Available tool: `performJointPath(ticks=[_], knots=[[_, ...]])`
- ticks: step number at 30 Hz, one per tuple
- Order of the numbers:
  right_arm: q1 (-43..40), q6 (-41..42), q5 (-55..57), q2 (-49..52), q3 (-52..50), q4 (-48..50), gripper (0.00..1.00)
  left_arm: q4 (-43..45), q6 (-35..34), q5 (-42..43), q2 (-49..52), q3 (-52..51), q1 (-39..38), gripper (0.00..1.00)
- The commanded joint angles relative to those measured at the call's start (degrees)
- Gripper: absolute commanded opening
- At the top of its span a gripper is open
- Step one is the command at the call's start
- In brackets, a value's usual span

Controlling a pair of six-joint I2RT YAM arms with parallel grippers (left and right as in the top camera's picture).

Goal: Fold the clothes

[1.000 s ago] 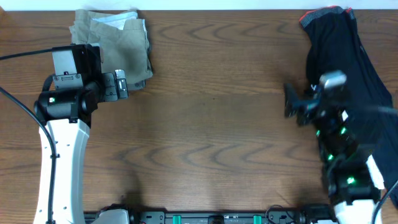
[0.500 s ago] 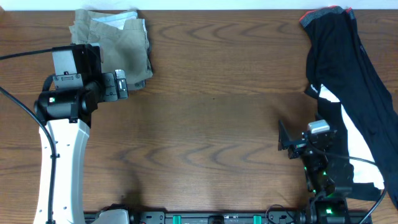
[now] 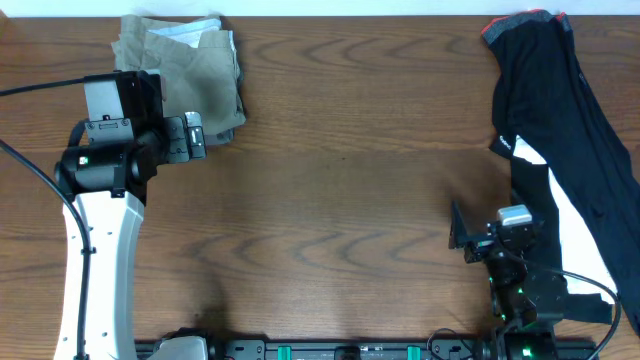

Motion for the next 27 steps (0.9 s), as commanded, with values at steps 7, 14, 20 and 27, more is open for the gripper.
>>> performJointPath(ticks=[7, 14, 20, 27], knots=[[0.44, -0.55, 0.87, -6.08, -0.17, -5.55, 0.99, -0.17, -0.26, -0.48, -0.2, 0.44, 0.2, 0.98], [0.33, -0.52, 0.83, -6.36, -0.17, -5.46, 0.99, -0.2, -0.26, -0.48, -0.2, 0.44, 0.2, 0.98], [0.33, -0.52, 0.83, -6.36, -0.17, -5.46, 0.99, -0.2, -0.26, -0.48, -0.2, 0.44, 0.2, 0.98], [0.33, -0.52, 0.83, -6.36, -0.17, -5.46, 0.99, -0.2, -0.28, -0.48, -0.2, 0.44, 0.2, 0.98]])
